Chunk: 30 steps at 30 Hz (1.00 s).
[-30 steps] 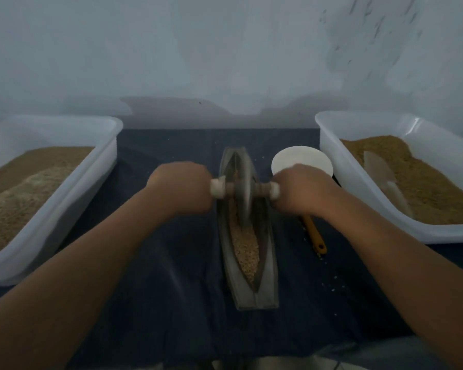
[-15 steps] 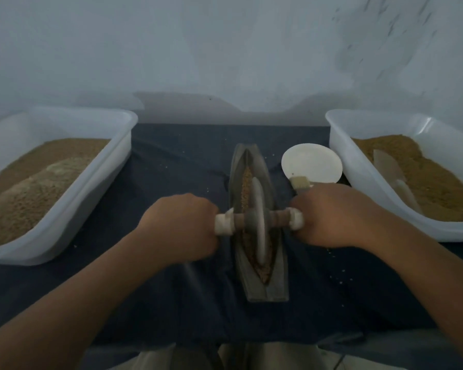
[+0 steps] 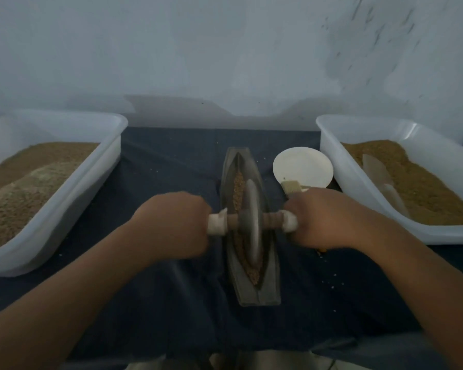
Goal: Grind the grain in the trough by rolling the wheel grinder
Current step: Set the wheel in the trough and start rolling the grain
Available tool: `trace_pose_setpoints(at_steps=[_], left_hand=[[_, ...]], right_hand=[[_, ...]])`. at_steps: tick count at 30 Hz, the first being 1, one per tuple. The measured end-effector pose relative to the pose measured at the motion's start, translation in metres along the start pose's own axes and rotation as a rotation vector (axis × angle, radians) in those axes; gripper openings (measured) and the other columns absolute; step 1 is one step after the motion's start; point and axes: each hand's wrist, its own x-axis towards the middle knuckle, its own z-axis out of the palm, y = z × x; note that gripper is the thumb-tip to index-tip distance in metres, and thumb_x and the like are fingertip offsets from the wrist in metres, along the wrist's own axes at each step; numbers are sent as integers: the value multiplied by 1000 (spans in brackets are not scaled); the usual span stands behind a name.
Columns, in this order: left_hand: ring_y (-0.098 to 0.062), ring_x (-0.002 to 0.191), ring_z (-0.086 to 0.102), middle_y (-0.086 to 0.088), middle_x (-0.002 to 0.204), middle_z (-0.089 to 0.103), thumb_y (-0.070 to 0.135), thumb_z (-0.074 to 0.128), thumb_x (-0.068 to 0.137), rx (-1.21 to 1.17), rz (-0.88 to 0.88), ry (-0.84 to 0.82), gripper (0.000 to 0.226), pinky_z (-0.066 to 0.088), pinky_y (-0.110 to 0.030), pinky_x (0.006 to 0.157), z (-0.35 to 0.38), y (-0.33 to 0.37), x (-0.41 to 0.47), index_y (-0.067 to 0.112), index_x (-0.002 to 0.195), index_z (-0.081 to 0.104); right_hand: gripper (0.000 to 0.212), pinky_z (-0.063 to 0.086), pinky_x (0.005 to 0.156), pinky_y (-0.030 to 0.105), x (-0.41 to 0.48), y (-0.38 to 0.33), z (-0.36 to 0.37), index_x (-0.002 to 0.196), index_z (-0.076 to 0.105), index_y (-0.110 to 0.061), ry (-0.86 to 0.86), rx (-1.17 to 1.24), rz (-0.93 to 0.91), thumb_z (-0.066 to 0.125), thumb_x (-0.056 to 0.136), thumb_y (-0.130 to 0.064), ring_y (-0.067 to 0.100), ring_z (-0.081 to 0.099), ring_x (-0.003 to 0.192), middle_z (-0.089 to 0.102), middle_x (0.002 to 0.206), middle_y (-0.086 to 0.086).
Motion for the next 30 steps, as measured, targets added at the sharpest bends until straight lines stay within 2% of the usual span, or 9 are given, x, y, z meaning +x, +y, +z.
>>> trace_pose_setpoints(at_steps=[4,9,14,17,19,20,24,26,30], left_hand=[[-5,52,51,10,61,56,46,57,71,33,-33,30,17,31,-22,46,3,1,3,29,67,54],[-20,63,55,5,72,57,42,60,80,63,-191,138,21,48,-33,63,-15,-5,69,23,73,57],[-20,69,60,5,76,60,39,62,81,9,-128,21,17,52,-34,66,-22,0,52,22,79,61],[-9,53,50,9,62,55,43,61,72,33,-32,71,17,36,-25,49,-4,5,-1,29,67,53],[-5,44,41,11,53,46,46,60,67,85,-5,165,22,22,-21,44,4,8,-20,32,60,43],[-5,43,40,11,52,45,47,59,66,100,-8,189,23,20,-21,44,6,8,-19,32,60,43],[-17,64,60,8,73,61,44,59,76,50,-140,114,20,41,-28,57,-5,-2,40,24,75,60],[-26,76,66,6,79,61,43,62,80,35,-195,135,21,47,-34,67,-19,-6,72,22,82,63],[-25,71,60,5,75,56,43,63,81,38,-181,104,23,49,-36,67,-23,-3,76,23,75,53]], right_hand=[[19,38,53,25,10,1,-2,69,62,-31,20,15,6,68,86,-37,5,60,64,64,69,-7],[26,45,60,33,82,11,-6,67,57,-27,271,-89,157,63,92,-34,16,60,66,60,69,-5],[19,43,60,31,65,11,-10,72,62,-27,118,-42,99,64,91,-32,16,64,73,63,74,-5],[11,38,50,21,4,6,1,71,63,-34,5,63,21,62,78,-43,5,62,61,64,67,-8],[17,32,47,18,-18,4,6,78,61,-44,29,69,-9,51,69,-55,-5,62,69,65,73,-17],[17,32,47,19,-16,5,9,77,61,-42,40,56,-2,52,71,-56,0,62,66,65,72,-16],[24,45,59,31,48,4,5,70,53,-30,232,-94,129,65,90,-36,9,55,64,58,70,-7],[27,41,57,30,81,10,-10,67,51,-27,331,-125,181,65,90,-33,12,54,63,56,69,-6],[25,41,61,32,92,16,-15,71,57,-28,216,-91,157,62,95,-35,14,62,72,61,74,-6]])
